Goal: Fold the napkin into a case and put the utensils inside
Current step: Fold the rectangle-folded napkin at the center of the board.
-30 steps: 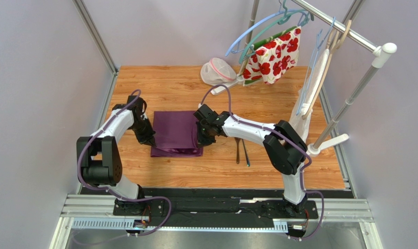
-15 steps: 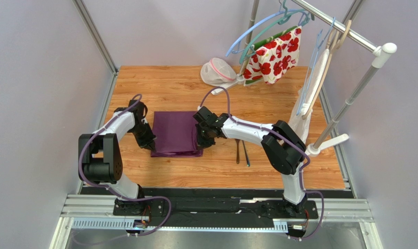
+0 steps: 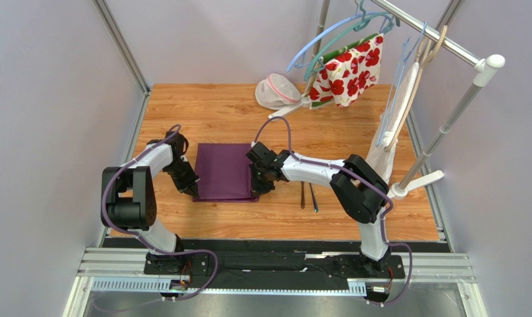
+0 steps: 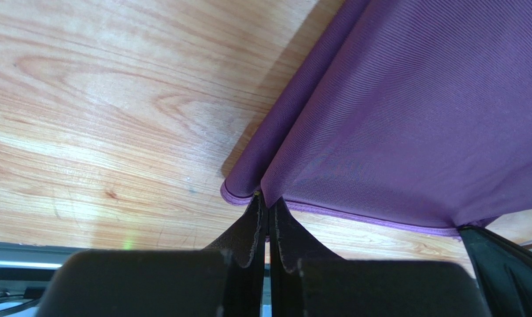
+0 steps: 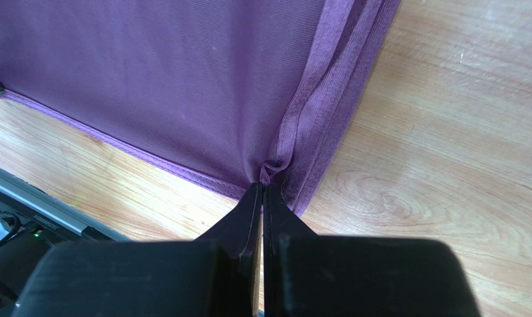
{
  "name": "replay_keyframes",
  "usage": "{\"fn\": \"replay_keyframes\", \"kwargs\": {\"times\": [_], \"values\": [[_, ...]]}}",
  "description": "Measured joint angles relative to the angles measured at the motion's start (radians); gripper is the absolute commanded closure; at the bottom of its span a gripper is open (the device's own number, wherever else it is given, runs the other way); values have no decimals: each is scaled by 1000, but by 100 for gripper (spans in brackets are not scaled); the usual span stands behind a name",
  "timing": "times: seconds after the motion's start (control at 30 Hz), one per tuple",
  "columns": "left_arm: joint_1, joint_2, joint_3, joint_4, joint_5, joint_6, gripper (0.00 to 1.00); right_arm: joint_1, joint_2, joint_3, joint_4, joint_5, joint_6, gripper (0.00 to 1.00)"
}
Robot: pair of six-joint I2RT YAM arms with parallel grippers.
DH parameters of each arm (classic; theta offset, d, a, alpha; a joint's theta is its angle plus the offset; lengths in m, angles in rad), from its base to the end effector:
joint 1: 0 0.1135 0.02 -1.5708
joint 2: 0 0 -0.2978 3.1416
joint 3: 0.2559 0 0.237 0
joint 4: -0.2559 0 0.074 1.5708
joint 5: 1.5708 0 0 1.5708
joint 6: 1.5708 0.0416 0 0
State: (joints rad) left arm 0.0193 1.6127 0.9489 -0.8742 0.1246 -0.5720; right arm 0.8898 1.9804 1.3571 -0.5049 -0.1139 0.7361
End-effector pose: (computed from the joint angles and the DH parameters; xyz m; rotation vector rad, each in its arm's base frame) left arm 0.2539 -0.0003 0.2018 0.9096 -2.9976 0.2020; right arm 0.2539 0.3209 0.1973 -0.2563 2.8509 0.5799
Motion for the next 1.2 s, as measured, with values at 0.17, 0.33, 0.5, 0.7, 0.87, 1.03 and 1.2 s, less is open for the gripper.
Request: {"fn": "replay_keyframes", "kwargs": {"times": [0.17,0.33,0.5,0.7,0.87,1.03,1.2], "values": [[19,-2,-14,0,5,-20,91,3,0,-11,16,-3,0,98],[30,-8,-16,-5,7,-31,86,5,-2,-15,25,-5,0,91],[36,-11,-16,-8,-3,-32,78,5,-2,-16,22,-4,-3,79],[51,-25,-15,-35,-14,-31,63,5,-16,-37,10,-5,-8,72],[55,-65,-3,-72,-7,-32,64,5,-65,-55,-19,0,-23,68],[55,-138,10,-95,11,-30,75,4,-133,-57,-39,12,-61,60],[55,-217,10,-72,109,-20,89,3,-125,-20,-53,-6,-113,66]]}}
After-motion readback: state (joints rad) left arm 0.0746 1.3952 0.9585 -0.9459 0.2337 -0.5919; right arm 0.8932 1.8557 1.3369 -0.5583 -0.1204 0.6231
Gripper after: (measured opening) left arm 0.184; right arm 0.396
